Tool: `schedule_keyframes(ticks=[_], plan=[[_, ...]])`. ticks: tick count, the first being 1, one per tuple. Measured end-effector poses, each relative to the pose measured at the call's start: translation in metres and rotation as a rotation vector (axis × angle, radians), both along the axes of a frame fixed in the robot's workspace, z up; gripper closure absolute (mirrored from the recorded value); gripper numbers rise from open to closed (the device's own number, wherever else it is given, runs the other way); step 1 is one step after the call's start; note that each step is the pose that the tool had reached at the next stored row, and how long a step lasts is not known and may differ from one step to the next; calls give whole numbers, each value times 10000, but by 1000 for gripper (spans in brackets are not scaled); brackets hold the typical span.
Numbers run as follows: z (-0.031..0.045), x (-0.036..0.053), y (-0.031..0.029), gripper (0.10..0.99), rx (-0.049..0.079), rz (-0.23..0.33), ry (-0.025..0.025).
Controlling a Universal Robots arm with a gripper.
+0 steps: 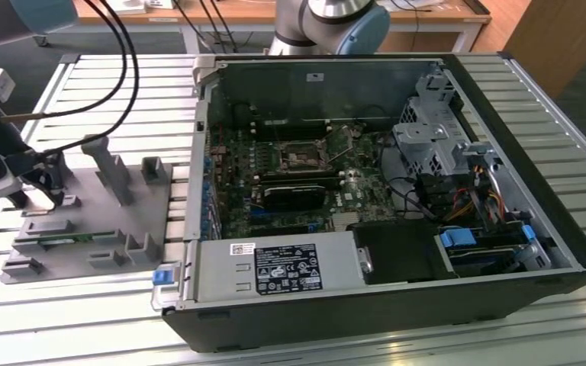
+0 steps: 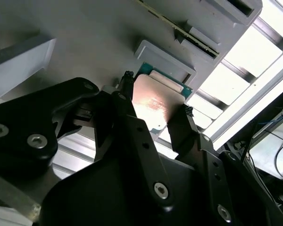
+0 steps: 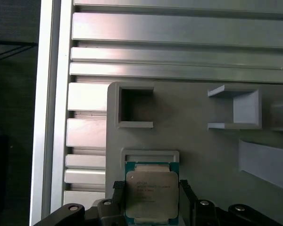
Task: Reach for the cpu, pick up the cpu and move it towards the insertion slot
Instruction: 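Pick up the cpu and move it towards the insertion slot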
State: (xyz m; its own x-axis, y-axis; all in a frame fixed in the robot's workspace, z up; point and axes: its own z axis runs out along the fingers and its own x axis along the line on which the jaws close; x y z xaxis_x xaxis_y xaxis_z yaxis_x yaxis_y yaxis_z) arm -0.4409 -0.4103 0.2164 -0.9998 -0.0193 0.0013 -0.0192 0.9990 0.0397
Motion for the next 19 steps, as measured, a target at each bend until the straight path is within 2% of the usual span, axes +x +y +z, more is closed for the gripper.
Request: schedule_keyframes(ticks=[19], plan=[[270,0,1,545,0,0,0]])
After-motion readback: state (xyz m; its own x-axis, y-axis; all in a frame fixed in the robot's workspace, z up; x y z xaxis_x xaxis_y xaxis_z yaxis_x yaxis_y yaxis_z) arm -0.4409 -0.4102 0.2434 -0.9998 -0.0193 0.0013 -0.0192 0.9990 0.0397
